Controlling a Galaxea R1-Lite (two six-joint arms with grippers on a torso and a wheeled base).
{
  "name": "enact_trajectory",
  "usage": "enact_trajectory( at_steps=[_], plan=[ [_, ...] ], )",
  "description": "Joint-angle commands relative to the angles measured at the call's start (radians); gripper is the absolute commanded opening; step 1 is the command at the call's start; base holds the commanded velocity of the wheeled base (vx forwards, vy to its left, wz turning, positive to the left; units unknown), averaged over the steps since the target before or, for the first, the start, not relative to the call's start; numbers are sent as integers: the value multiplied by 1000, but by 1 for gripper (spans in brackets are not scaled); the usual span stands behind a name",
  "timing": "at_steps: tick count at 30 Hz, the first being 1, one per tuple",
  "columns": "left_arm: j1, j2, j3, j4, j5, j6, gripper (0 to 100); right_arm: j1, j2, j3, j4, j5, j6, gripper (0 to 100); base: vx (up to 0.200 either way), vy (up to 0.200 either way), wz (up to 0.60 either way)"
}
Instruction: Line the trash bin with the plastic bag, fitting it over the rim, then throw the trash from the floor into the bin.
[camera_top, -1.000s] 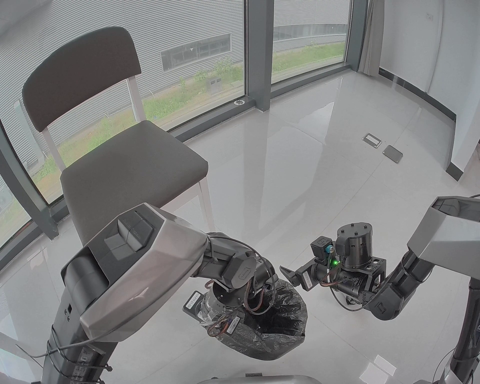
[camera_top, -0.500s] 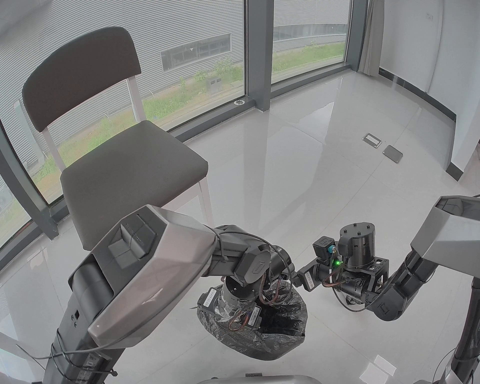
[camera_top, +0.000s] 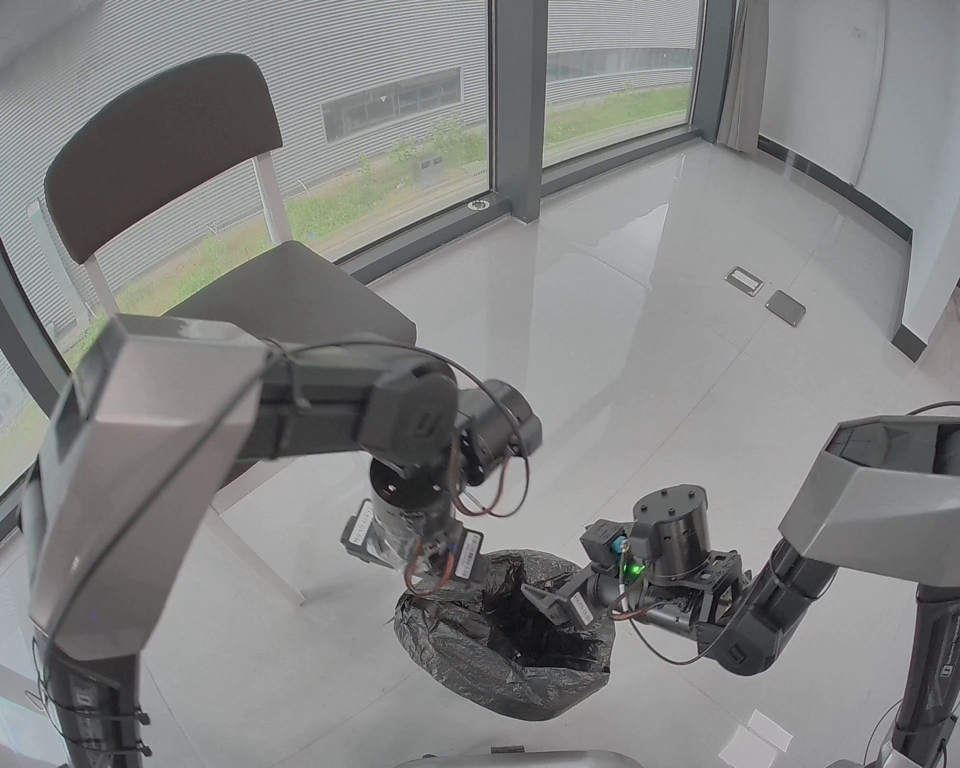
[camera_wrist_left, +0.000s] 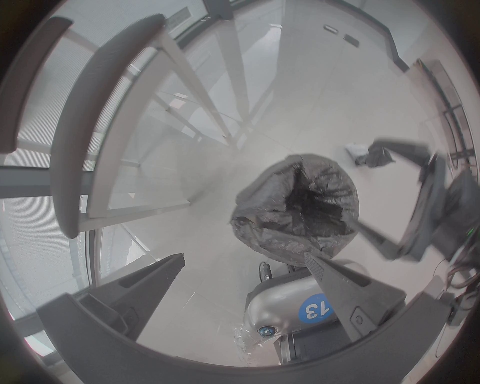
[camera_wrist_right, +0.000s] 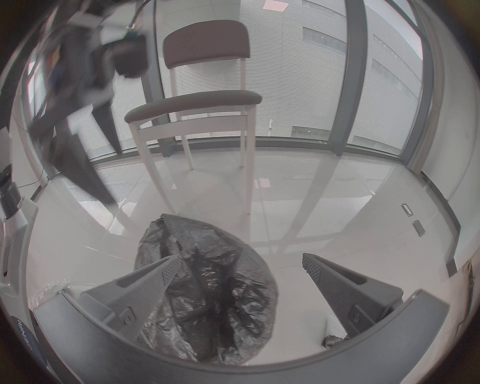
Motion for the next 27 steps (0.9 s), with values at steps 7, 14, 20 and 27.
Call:
enact_trajectory(
  at_steps=[7, 14, 20, 27],
  plan=[
    [87, -229, 98, 6, 15, 5, 100, 102, 163, -80, 2, 6, 6, 100, 0, 0, 0],
    [96, -295, 147, 6, 21, 5, 100, 98, 230, -90, 2, 9, 9, 100, 0, 0, 0],
    [116, -319, 167, 6, 23, 5, 100, 105, 247, -93, 3, 52, 12, 100, 0, 0, 0],
    [136, -342, 194, 12, 29, 7, 100, 134, 239, -117, 6, 58, 34, 100, 0, 0, 0]
  ],
)
